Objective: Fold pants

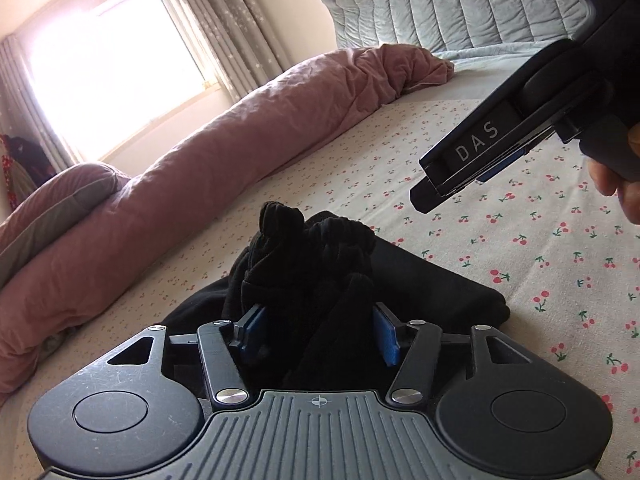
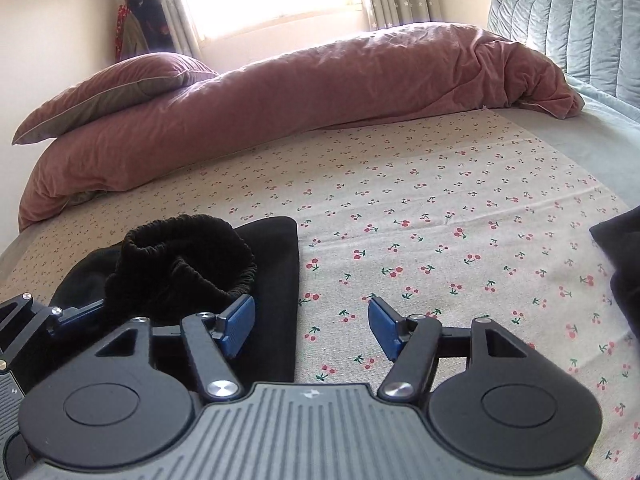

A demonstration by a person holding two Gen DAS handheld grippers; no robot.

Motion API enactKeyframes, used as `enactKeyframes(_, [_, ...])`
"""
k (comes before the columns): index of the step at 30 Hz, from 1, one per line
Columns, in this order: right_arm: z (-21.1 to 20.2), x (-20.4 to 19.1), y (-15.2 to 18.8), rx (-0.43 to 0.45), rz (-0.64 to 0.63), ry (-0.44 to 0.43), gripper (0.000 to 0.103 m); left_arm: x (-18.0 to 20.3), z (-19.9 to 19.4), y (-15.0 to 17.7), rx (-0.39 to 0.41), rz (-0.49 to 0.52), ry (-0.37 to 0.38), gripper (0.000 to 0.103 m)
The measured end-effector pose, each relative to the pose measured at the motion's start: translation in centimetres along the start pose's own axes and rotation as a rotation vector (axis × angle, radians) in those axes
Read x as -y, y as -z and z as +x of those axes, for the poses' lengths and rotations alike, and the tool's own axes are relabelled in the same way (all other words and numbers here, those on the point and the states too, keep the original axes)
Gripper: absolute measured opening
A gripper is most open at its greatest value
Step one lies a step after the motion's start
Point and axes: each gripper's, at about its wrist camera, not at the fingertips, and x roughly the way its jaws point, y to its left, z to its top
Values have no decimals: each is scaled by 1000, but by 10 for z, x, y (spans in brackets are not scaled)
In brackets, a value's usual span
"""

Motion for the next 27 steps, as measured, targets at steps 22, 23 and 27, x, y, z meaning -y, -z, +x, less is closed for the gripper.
enactKeyframes(22, [53, -63, 4, -32, -10, -292, 63, -109, 25, 50, -175, -558, 166, 58])
enactKeyframes(23, [58, -65, 7, -52, -19, -266, 63, -105, 25, 49, -177, -540, 173, 58])
enactKeyframes(27, [69, -60, 9, -78, 19, -293, 62, -93, 25, 48, -176, -495, 190, 58])
